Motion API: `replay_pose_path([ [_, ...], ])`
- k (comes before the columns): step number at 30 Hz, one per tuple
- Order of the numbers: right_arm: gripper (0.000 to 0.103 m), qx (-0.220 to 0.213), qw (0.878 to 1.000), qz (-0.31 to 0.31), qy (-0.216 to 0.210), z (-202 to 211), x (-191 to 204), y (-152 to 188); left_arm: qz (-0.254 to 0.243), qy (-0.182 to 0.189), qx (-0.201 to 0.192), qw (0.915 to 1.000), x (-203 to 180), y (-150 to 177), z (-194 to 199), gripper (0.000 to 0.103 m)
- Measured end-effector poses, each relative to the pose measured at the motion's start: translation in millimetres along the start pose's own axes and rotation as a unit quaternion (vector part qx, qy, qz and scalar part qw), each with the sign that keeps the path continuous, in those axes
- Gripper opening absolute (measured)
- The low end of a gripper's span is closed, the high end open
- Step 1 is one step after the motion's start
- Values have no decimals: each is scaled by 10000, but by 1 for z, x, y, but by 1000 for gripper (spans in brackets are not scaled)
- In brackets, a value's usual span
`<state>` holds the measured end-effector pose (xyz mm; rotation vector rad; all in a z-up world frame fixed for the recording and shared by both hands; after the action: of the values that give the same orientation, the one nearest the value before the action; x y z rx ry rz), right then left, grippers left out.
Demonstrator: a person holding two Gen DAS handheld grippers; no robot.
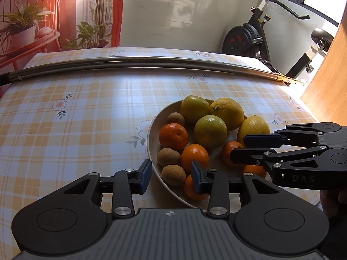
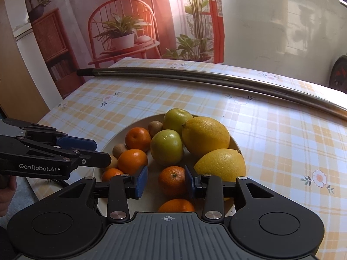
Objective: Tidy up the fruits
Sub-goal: 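Lower the mandarin onto the plate and open the right tool while the left releases the kiwi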
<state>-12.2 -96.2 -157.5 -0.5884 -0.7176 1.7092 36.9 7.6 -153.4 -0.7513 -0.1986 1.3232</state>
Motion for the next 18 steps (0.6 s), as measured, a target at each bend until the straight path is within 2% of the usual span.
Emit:
replay_pose_path([
  [12, 36, -225, 9996, 3, 156, 14, -1, -8, 12, 7, -147, 9999, -2, -3, 7, 43],
  [14, 39, -259, 9995, -12, 185, 17, -2, -9, 42, 13, -183, 9998, -2, -5, 8, 51],
  [15, 41, -280, 9994, -16, 205, 19, -2, -10, 66, 22, -211, 9998, -1, -5, 10, 59],
  [18, 46, -324, 9991, -11, 283, 26, -3, -13, 118, 92, -321, 9994, -1, -10, 16, 69],
])
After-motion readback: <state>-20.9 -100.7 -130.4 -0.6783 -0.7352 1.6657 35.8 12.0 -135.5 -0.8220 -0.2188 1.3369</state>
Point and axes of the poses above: each gripper's, at about its wrist camera, not at the fingertips, and z roughly against the way its jaws point, x to its left, y to its underside, the point moved 1 cm from there along -z, roughly the way its jaws point, and after that the axes turned 12 degrees about z, right-handed, at the moved point
